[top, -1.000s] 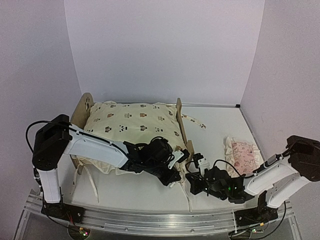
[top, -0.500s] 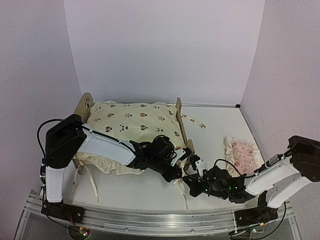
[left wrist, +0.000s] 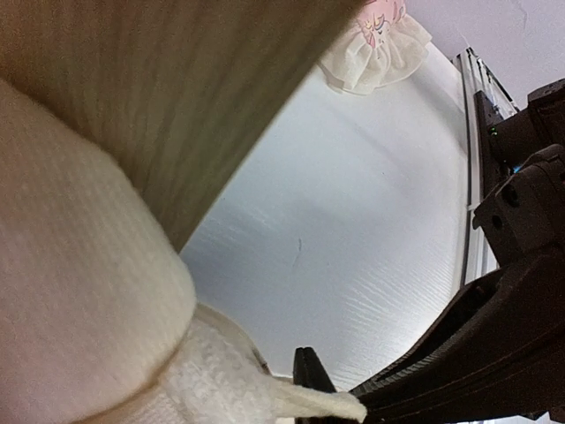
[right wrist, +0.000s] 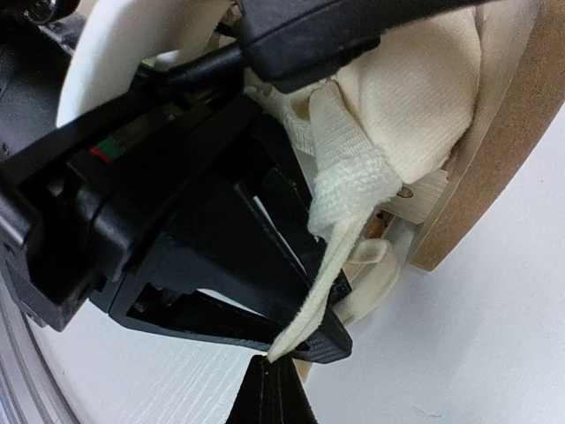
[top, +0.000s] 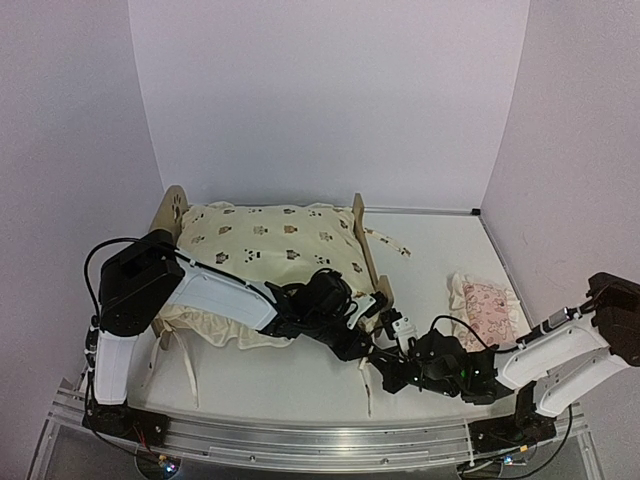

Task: Set up the pet bed

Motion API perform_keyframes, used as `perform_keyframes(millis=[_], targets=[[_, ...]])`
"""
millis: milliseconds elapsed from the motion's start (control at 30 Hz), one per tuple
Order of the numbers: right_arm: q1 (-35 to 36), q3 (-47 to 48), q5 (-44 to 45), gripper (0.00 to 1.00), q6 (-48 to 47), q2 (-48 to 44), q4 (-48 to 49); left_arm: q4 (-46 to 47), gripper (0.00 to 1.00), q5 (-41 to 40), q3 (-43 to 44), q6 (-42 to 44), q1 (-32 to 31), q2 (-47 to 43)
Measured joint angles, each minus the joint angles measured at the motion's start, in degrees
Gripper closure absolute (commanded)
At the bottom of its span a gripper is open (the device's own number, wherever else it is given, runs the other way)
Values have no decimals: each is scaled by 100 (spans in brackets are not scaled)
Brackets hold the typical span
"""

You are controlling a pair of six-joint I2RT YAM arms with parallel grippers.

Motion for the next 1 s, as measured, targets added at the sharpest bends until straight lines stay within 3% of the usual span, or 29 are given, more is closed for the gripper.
perform_keyframes(millis=[233,1000], targets=[[0,-2,55,100,32,-121,-175,56,67,110,0,-209,16,7],[-64,-50,674,100,541,-420,-892,558,61,56,-800,-827,9,-336]])
